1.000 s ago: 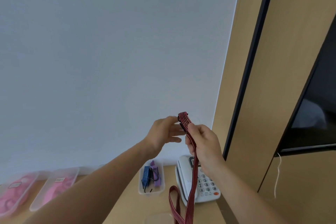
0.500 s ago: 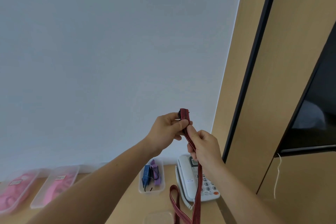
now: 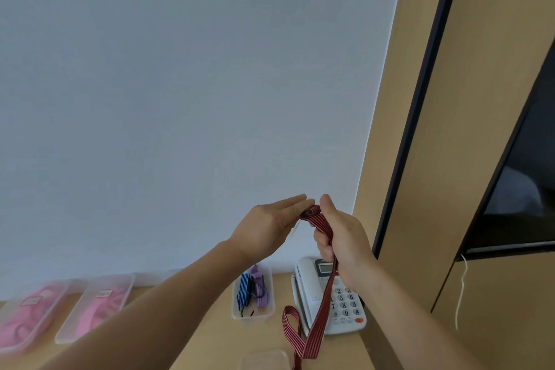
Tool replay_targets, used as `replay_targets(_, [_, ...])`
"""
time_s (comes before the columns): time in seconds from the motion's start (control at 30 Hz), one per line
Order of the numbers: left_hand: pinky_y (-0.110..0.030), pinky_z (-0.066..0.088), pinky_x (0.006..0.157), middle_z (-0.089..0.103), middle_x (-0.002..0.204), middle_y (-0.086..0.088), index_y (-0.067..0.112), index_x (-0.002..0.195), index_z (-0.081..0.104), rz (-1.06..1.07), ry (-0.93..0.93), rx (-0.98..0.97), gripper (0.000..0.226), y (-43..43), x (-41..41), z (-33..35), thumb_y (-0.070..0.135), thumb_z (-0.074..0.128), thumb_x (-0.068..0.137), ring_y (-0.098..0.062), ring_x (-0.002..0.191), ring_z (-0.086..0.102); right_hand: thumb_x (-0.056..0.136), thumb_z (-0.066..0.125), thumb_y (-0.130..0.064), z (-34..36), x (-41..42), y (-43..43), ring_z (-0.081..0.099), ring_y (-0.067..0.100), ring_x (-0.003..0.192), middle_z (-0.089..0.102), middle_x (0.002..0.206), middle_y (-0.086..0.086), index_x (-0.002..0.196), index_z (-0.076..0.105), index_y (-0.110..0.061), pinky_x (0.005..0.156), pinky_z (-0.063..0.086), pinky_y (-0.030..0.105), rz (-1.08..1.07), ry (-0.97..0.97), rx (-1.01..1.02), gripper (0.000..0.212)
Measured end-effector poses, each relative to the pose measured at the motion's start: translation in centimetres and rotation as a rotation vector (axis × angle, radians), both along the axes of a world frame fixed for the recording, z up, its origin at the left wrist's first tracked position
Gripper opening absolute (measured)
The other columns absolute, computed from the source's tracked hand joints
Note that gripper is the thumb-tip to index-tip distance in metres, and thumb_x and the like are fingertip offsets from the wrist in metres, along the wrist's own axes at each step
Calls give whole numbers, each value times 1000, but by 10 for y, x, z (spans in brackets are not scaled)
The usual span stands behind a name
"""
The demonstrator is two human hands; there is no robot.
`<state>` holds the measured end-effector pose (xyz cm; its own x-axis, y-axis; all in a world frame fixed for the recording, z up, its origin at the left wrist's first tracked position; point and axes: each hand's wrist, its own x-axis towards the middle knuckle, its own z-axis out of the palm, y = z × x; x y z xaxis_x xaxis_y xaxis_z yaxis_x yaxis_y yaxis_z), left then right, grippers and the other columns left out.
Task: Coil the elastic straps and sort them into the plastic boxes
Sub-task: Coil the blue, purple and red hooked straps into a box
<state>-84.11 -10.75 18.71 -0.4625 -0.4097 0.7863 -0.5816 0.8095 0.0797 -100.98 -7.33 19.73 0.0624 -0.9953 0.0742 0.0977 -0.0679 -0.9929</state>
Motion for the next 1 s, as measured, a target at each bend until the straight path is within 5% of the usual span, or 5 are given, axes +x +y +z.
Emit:
replay_targets(0.17, [-38,61,82,64,131,-14,5,127,66,19,-35,-68,50,-2,1,0,-14,69,80,-28,107,70,96,57,-42,-4,0,0,25,12,42,41,50,-2,88,52,-9,42,20,24,2,-28,-20,34])
replay_targets(0.23, [-31,55,94,62,134,-10,8,134,60,0,136,193,50,-1,-3,1,-11,59,88,-20,113,67,96,58,-39,-4,-1,0,28,11,42,46,51,-2,84,51,-6,41,23,22,-9,-47,-38,36])
replay_targets(0.37, [-28,57,85,71,120,-7,8,139,52,-161,707,1043,41,3,-10,20,9,44,100,-17,100,71,97,58,-34,-4,-2,2,36,9,41,54,56,0,82,54,-3,41,29,20,-58,-30,-82,34])
replay_targets(0.47, [-39,55,89,75,108,-12,6,124,65,-286,746,1303,41,8,-11,28,30,39,103,-26,101,72,98,57,-32,-7,-1,4,36,11,42,56,57,0,83,54,-2,43,29,23,-85,21,-124,34])
replay_targets(1.0, [-36,56,73,77,87,-8,6,109,57,-70,571,871,18,20,-13,23,17,63,96,-28,83,72,94,58,-48,-15,-1,10,42,11,38,57,52,1,77,54,-8,39,35,20,-80,148,-29,43])
